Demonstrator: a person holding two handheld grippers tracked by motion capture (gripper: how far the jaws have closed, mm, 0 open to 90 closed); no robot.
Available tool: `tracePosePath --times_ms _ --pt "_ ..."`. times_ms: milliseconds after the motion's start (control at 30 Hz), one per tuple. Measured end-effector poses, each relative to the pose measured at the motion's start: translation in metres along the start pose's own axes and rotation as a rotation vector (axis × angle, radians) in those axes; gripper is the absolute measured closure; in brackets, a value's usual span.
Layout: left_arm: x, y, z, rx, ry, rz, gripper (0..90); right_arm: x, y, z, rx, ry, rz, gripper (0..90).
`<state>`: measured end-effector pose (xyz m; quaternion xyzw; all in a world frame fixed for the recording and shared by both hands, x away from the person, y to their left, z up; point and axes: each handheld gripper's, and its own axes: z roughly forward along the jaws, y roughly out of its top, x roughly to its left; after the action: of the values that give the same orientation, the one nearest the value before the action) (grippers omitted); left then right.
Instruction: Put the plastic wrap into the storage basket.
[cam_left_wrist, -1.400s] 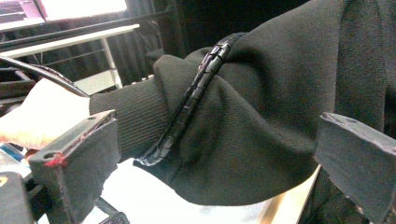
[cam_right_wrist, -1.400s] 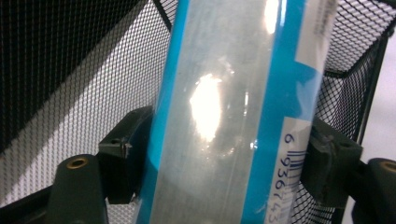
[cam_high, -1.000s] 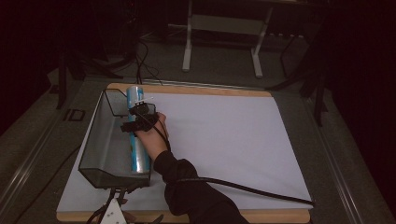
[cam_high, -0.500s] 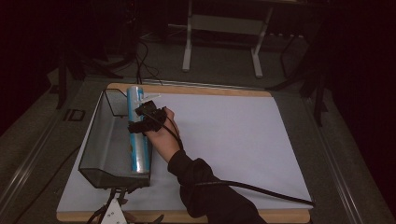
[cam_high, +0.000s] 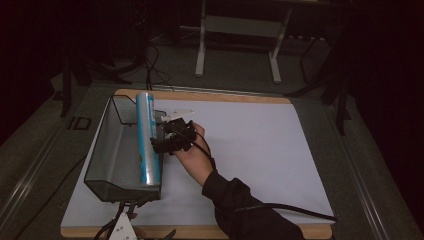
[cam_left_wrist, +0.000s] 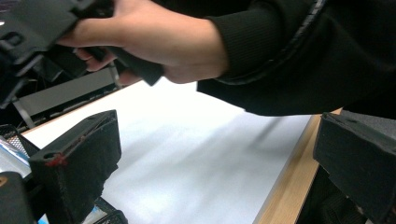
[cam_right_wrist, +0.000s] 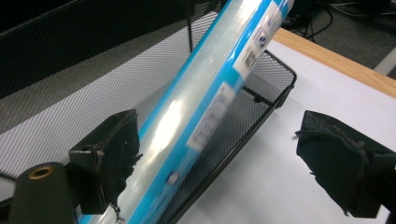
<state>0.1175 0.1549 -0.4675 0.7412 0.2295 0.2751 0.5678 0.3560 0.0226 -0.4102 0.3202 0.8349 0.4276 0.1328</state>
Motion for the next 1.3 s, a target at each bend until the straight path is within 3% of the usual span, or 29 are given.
tracePosePath --times_ms 300,733,1300 --pt "-0.001 -0.001 0.002 0.004 0.002 -0.003 1.8 -0.002 -0.032 -0.026 -0.022 0.039 -0.015 13.2" --pt "-0.001 -0.001 0.003 0.011 0.003 0.001 1.9 -0.021 -0.066 -0.055 -0.049 0.031 -0.014 13.5" --pt "-0.001 -0.001 0.004 0.017 0.005 0.003 1.8 -0.056 -0.120 -0.088 -0.052 0.018 0.051 13.8"
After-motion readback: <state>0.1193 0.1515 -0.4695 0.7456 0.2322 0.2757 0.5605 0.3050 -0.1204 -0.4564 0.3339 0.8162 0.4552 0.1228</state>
